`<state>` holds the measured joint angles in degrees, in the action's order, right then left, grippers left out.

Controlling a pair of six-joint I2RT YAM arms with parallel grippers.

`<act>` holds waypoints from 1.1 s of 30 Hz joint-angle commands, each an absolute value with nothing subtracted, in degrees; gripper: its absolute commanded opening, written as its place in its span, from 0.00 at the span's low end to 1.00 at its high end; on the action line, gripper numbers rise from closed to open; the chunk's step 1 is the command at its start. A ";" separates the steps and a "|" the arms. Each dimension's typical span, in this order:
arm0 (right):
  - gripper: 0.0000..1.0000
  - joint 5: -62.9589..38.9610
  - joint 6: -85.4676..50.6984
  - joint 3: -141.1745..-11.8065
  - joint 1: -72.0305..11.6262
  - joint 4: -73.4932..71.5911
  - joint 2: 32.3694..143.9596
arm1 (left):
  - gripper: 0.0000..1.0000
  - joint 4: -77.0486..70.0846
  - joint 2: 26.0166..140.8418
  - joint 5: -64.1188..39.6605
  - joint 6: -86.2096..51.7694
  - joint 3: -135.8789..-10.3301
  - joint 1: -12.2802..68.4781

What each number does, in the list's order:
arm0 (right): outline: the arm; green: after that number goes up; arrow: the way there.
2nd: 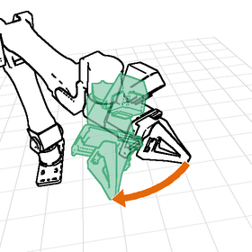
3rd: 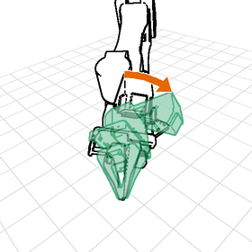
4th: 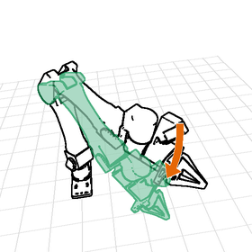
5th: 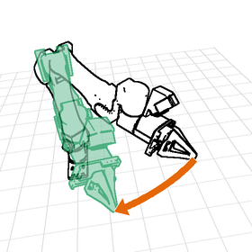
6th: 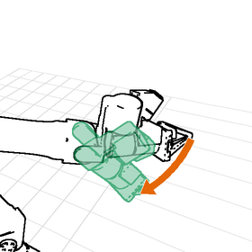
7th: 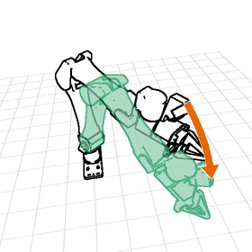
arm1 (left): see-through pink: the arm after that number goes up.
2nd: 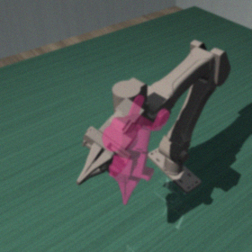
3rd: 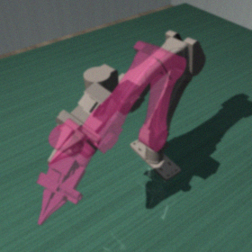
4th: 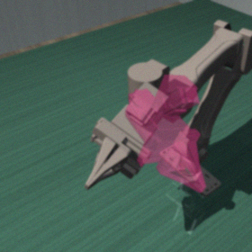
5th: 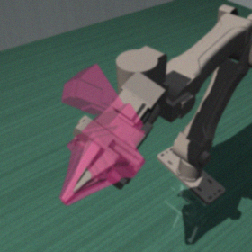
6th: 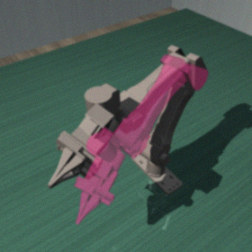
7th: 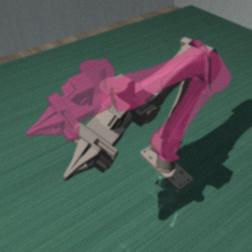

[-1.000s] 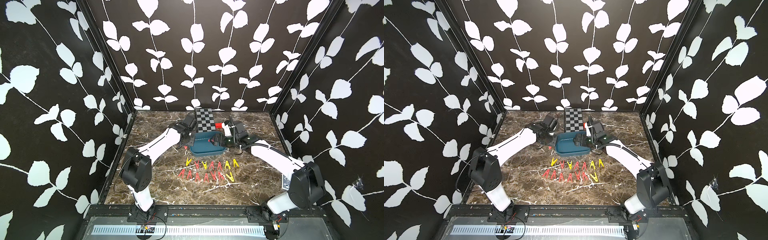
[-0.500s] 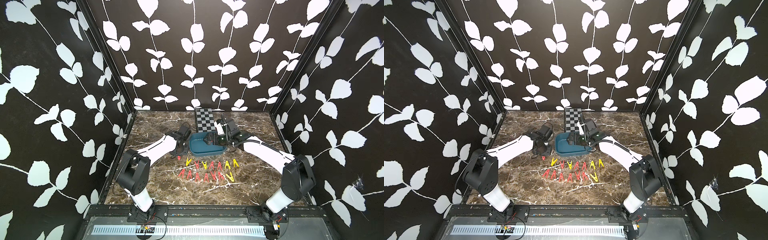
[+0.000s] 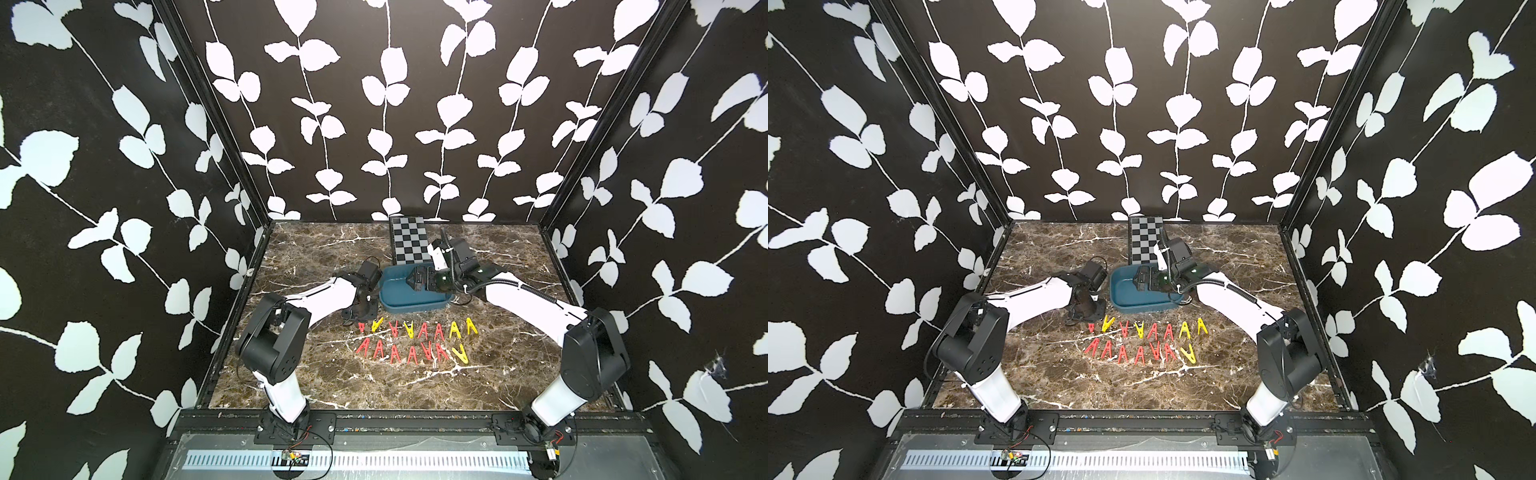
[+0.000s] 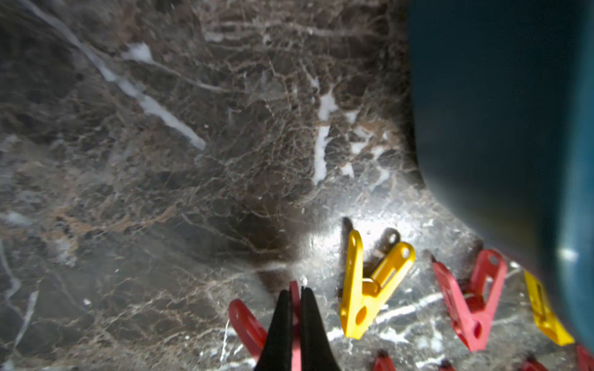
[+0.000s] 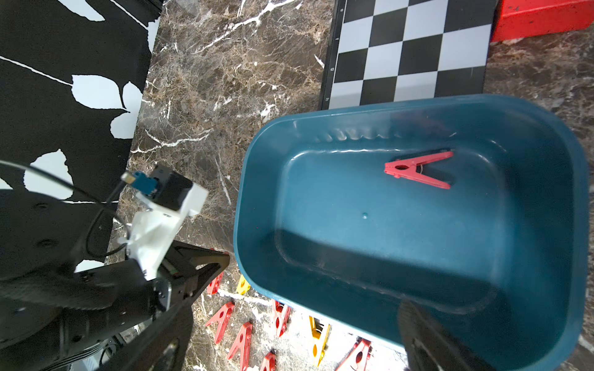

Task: Take the clothespins out of the storage box
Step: Place the clothespin at the center of the board.

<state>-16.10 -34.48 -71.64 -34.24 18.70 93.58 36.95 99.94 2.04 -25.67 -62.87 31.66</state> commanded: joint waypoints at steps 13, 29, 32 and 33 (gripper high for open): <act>0.99 -13.76 -32.76 -73.58 -34.65 20.68 95.38 | 0.19 35.73 101.94 0.88 -25.97 -62.31 31.28; 0.99 -9.96 -21.76 -83.08 -33.31 26.43 106.60 | 0.49 42.04 93.38 1.91 -26.16 -70.13 31.24; 0.97 -10.26 -19.52 -84.39 -32.58 27.04 108.55 | 0.64 41.69 91.81 0.62 -26.40 -72.03 31.27; 0.97 -10.34 -18.90 -84.71 -32.28 27.14 109.25 | 0.72 41.21 91.31 0.12 -26.45 -72.40 31.27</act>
<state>-10.92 -22.48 -82.94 -33.21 25.56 108.05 40.18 94.30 1.30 -26.11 -70.78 31.66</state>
